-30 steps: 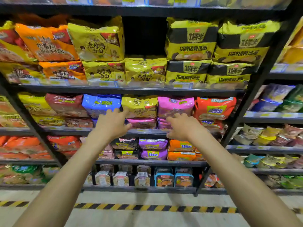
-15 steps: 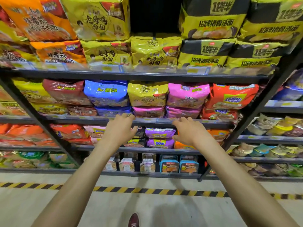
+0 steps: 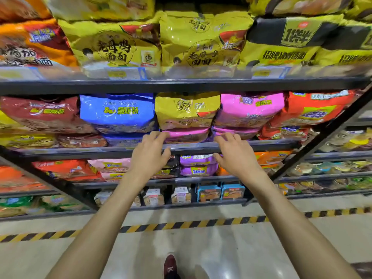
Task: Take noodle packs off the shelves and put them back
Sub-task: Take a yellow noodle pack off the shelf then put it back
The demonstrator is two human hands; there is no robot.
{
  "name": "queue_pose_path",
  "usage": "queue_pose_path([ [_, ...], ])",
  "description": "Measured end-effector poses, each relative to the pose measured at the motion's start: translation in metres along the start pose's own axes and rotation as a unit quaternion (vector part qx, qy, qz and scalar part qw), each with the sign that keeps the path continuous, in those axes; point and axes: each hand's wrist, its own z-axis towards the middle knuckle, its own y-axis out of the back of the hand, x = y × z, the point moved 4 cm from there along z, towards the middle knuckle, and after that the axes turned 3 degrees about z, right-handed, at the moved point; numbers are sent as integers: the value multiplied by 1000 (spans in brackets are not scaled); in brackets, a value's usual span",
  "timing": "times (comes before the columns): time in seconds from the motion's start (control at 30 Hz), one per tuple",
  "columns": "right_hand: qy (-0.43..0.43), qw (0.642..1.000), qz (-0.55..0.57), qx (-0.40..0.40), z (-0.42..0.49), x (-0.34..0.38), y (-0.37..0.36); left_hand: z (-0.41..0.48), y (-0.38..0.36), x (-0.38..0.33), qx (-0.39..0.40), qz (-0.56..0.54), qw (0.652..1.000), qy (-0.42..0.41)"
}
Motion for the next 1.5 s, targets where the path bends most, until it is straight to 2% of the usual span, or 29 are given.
queue_pose_path([
  [0.3, 2, 988, 115, -107, 43, -11, -24, 31, -26, 13, -90, -128, 987, 37],
  [0.4, 34, 962, 199, -184, 50, -14, -34, 38, -37, 14, -129, -232, 961, 76],
  [0.5, 43, 926, 316, -201, 63, -15, -45, 44, -51, 15, -148, -307, 934, 107],
  [0.6, 68, 908, 356, -211, 72, -11, -57, 52, -62, 15, -155, -307, 935, 88],
  [0.77, 51, 879, 414, -229, 79, -1, -64, 59, -71, 17, -204, -258, 944, 15],
  [0.93, 82, 843, 457, -271, 85, 5, -60, 62, -64, 15, -211, -319, 923, 28],
  [1.07, 53, 819, 497, -282, 84, 5, -51, 53, -66, 6, -205, -340, 918, 8],
  [1.17, 49, 822, 489, -287, 77, 1, -43, 38, -67, -8, -248, -313, 917, -14],
  [1.33, 76, 836, 449, -306, 61, -3, -45, 23, -75, -7, -271, -359, 893, -16],
  [1.5, 80, 889, 389, -227, 73, -8, -57, 33, -67, 1, -256, -372, 892, -6],
])
